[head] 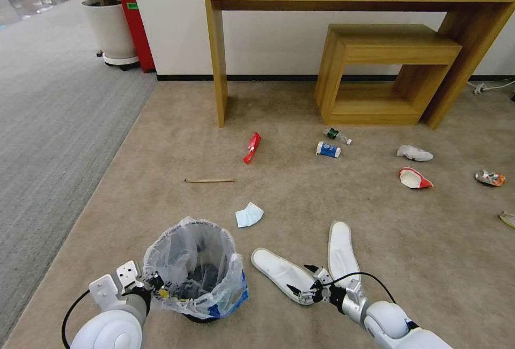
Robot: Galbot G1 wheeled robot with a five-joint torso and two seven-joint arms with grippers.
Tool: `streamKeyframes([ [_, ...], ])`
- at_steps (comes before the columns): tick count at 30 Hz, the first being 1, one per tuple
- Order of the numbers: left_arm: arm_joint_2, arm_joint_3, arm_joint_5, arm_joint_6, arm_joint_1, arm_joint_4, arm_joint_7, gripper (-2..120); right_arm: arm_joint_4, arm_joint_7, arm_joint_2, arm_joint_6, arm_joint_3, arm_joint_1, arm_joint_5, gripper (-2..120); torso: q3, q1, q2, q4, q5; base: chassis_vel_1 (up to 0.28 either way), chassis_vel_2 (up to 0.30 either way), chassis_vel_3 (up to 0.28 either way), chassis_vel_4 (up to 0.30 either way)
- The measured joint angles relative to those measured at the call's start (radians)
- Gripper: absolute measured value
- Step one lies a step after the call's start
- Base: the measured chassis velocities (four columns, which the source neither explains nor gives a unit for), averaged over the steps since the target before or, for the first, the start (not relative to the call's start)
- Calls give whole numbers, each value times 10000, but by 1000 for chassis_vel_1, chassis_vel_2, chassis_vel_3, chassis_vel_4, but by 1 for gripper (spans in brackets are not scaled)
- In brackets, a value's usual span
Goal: Pick up the trash bin and place the garbage on the floor into it.
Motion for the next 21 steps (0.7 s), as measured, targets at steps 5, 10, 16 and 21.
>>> streamKeyframes([
  [5, -17, 18, 4, 0, 11, -8, 5, 0, -91, 12, 65, -6, -62, 7, -33, 92, 0, 0, 0, 0, 0, 0, 0, 0, 0],
  [10, -36, 33, 10, 0, 46, -84, 9, 0, -264, 28, 157, -28, -192, 109, -52, 92, 0, 0, 0, 0, 0, 0, 0, 0, 0],
  [16, -38, 29, 10, 0, 73, -153, 11, 0, -445, 37, 233, -30, -302, 221, -72, 92, 0, 0, 0, 0, 0, 0, 0, 0, 0],
  [21, -47, 28, 11, 0, 103, -174, 17, 0, -590, 38, 298, -29, -355, 320, -80, 92, 0, 0, 0, 0, 0, 0, 0, 0, 0],
])
